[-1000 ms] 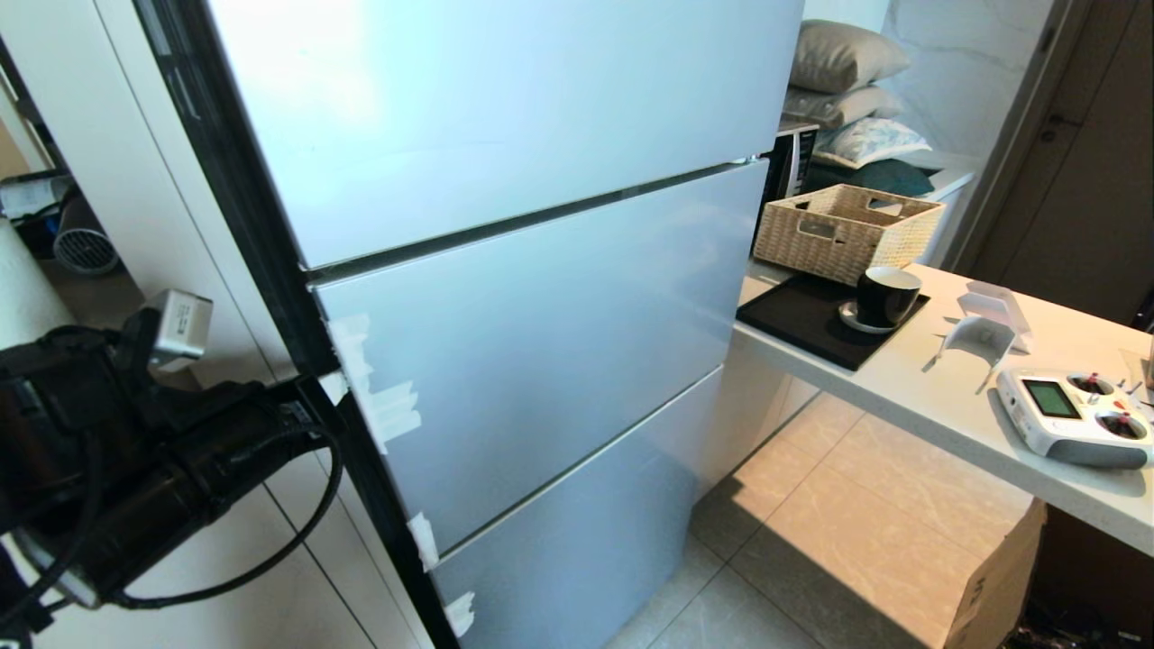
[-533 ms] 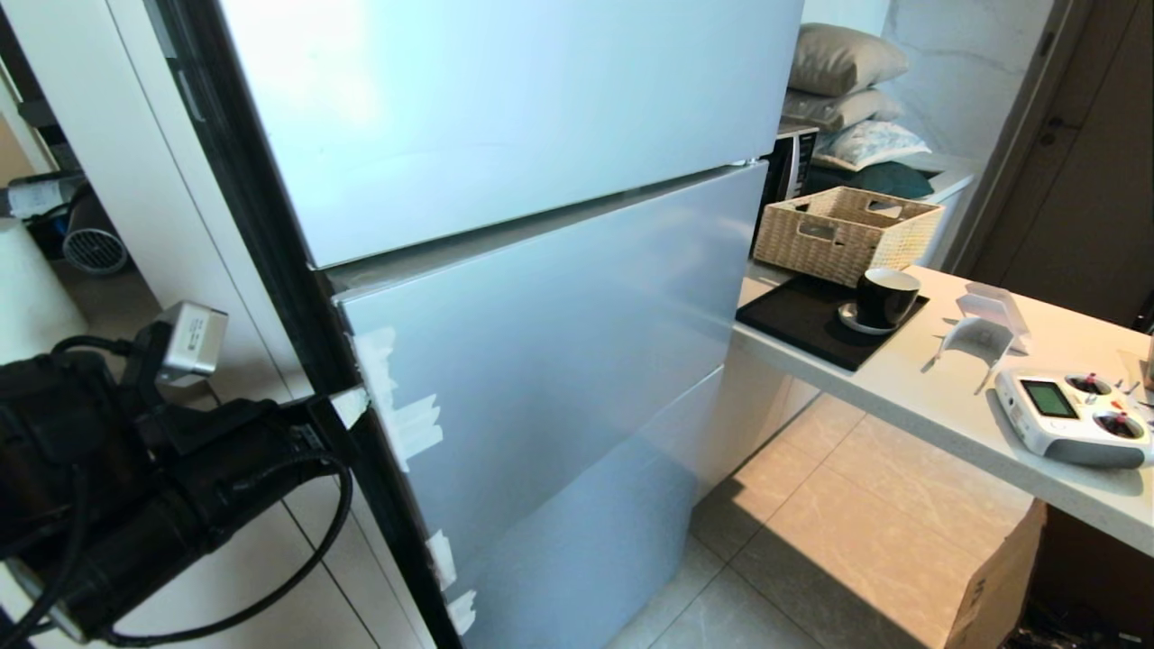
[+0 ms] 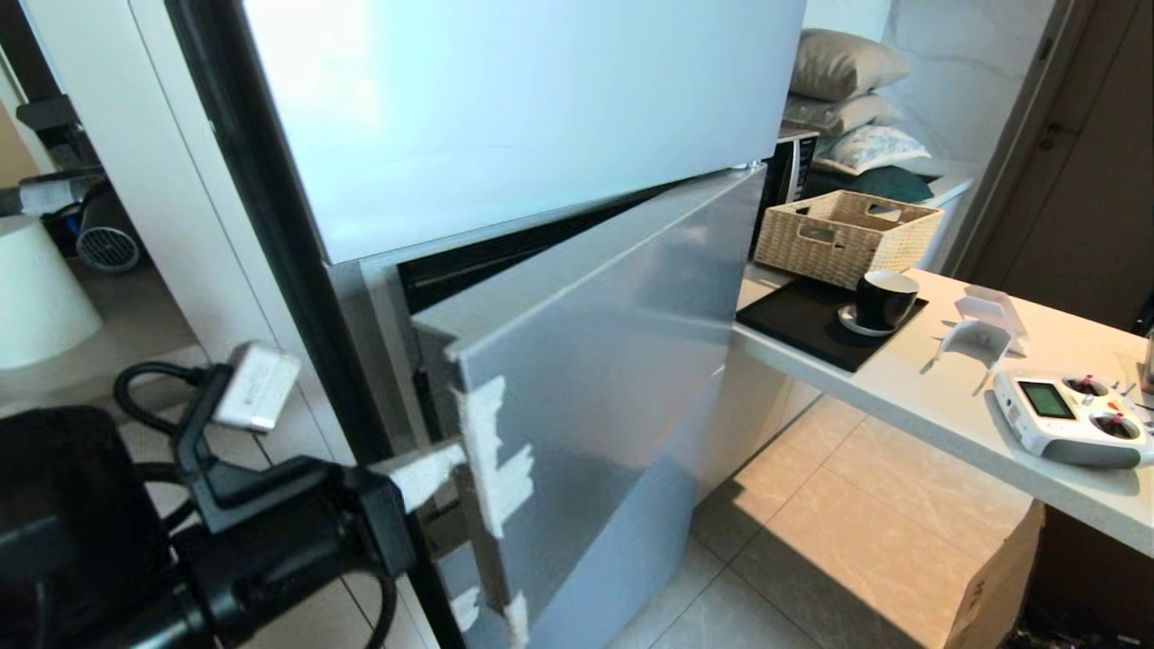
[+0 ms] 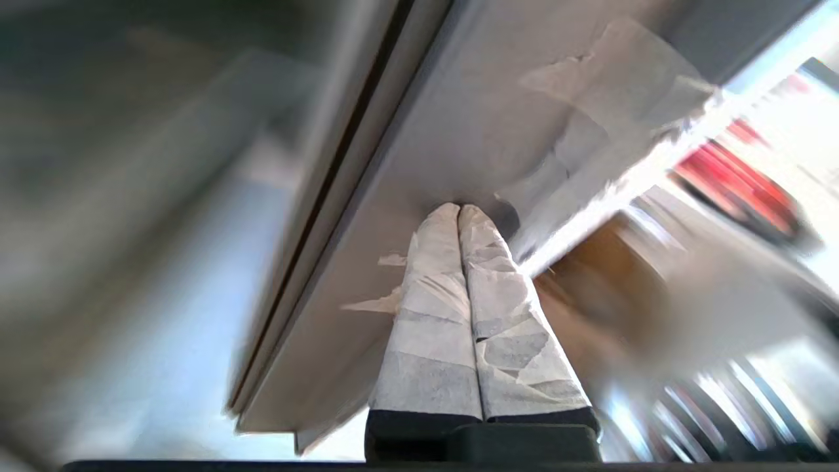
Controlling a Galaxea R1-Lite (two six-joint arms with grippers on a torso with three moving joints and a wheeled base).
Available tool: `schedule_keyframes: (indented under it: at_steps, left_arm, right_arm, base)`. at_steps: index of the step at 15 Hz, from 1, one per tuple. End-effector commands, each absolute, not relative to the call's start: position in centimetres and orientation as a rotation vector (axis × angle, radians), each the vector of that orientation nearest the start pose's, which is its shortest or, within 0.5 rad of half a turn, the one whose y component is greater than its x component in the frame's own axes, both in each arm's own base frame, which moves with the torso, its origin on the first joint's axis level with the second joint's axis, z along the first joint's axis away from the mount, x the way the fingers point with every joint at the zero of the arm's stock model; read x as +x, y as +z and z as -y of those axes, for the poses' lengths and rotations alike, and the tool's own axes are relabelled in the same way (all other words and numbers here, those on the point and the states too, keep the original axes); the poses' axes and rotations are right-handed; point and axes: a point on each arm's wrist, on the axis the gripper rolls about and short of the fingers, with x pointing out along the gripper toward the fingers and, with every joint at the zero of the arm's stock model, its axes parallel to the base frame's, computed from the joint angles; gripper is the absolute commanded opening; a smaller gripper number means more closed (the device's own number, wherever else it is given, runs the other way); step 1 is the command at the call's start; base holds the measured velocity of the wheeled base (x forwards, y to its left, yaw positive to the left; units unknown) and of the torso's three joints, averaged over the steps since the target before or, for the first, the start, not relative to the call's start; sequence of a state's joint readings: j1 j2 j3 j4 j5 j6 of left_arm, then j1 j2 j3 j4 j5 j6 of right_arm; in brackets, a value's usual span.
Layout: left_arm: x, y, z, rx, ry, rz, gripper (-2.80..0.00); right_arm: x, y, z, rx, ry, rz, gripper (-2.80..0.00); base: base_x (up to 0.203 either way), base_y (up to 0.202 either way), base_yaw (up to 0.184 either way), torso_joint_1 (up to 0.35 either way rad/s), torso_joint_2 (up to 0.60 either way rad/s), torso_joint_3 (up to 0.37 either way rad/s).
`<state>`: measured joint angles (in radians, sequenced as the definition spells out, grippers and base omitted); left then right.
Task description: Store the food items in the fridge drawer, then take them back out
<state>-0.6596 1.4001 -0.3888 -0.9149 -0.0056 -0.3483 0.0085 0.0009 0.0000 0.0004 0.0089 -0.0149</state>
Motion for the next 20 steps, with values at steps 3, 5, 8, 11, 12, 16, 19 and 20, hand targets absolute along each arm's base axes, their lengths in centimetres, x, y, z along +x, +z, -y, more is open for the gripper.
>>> schedule_keyframes:
  at_steps: [3, 5, 8, 11, 12, 16, 19, 20]
  left_arm:
    - [11.2, 17.8, 11.6, -0.316, -0.844, -0.189, -2.8]
    - [9.7, 17.1, 10.2, -0.315, -0.86, -0.186, -2.8]
    - [7.6, 17.7, 7.7, -0.352, -0.814, -0.076, -2.8]
    - [5.8, 18.9, 4.8, -0.368, -0.592, 0.042, -2.8]
    - [5.3, 18.9, 3.6, -0.357, -0.488, 0.07, -2.8]
    - [1.2, 18.0, -0.1, -0.283, -0.143, 0.226, -2.8]
    - [-0.3, 15.6, -0.6, -0.216, 0.137, 0.207, -2.8]
    - [-0.3, 14.8, -0.7, -0.2, 0.206, 0.174, -2.8]
  right_arm:
    - [-2.3, 7.6, 0.0, -0.015, 0.018, -0.001, -2.8]
    - [-2.3, 7.6, 0.0, -0.015, 0.018, -0.001, -2.8]
    - [-2.3, 7.6, 0.0, -0.015, 0.018, -0.001, -2.8]
    - [-2.3, 7.6, 0.0, -0.015, 0.018, -0.001, -2.8]
    - [-2.3, 7.6, 0.0, -0.015, 0.018, -0.001, -2.8]
    - [-2.3, 7.6, 0.0, -0.014, 0.018, -0.001, -2.8]
    - [-2.3, 7.6, 0.0, -0.015, 0.018, -0.001, -2.8]
    - [-2.3, 7.6, 0.0, -0.015, 0.018, -0.001, -2.8]
  base:
    - [0.0, 0.0, 0.0, 0.0, 0.0, 0.0]
    - [0.0, 0.0, 0.0, 0.0, 0.0, 0.0]
    - [0.0, 0.0, 0.0, 0.0, 0.0, 0.0]
    - [0.0, 0.0, 0.0, 0.0, 0.0, 0.0]
    - [0.0, 0.0, 0.0, 0.0, 0.0, 0.0]
    - [0.0, 0.0, 0.0, 0.0, 0.0, 0.0]
    - [0.0, 0.0, 0.0, 0.0, 0.0, 0.0]
    - [0.0, 0.0, 0.0, 0.0, 0.0, 0.0]
